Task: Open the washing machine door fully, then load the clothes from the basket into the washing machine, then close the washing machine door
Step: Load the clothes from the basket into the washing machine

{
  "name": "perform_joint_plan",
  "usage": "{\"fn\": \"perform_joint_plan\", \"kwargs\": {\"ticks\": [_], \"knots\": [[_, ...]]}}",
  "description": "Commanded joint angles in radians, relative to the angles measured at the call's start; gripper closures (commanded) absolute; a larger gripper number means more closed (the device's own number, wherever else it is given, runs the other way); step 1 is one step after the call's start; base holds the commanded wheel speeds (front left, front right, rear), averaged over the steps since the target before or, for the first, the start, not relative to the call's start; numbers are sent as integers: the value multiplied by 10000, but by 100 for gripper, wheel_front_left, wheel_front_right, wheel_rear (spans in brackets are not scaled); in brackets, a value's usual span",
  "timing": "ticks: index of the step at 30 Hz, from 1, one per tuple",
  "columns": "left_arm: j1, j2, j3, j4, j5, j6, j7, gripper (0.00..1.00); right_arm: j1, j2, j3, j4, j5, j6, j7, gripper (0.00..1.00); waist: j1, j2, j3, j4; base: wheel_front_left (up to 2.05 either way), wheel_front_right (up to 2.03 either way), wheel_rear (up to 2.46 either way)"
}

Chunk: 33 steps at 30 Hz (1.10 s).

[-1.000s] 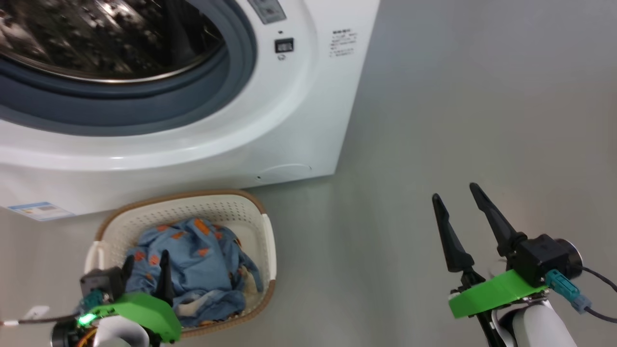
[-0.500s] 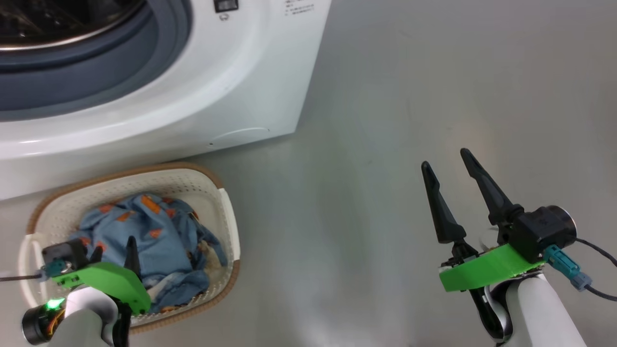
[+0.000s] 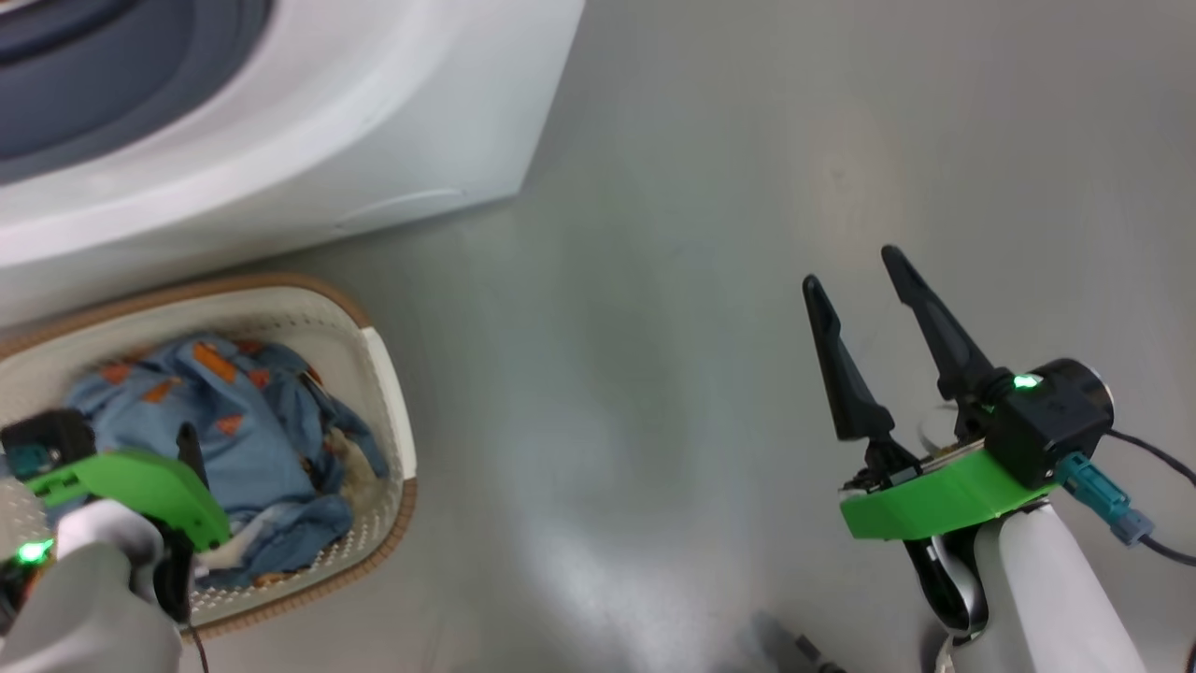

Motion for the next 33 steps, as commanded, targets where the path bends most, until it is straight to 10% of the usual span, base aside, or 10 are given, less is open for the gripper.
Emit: {"fn": "perform_joint_plan", "kwargs": {"ticks": [1, 33], "knots": [[-88, 421, 263, 32, -156, 19, 55, 0, -74, 44, 186, -303, 129, 16, -76, 0, -1, -1, 409, -167, 0, 0, 0], [-2378, 1365, 183, 840, -527, 1054, 1822, 0, -906, 45, 140, -1201, 532, 16, -76, 0, -1, -1, 2917, -606, 0, 0, 0]]}}
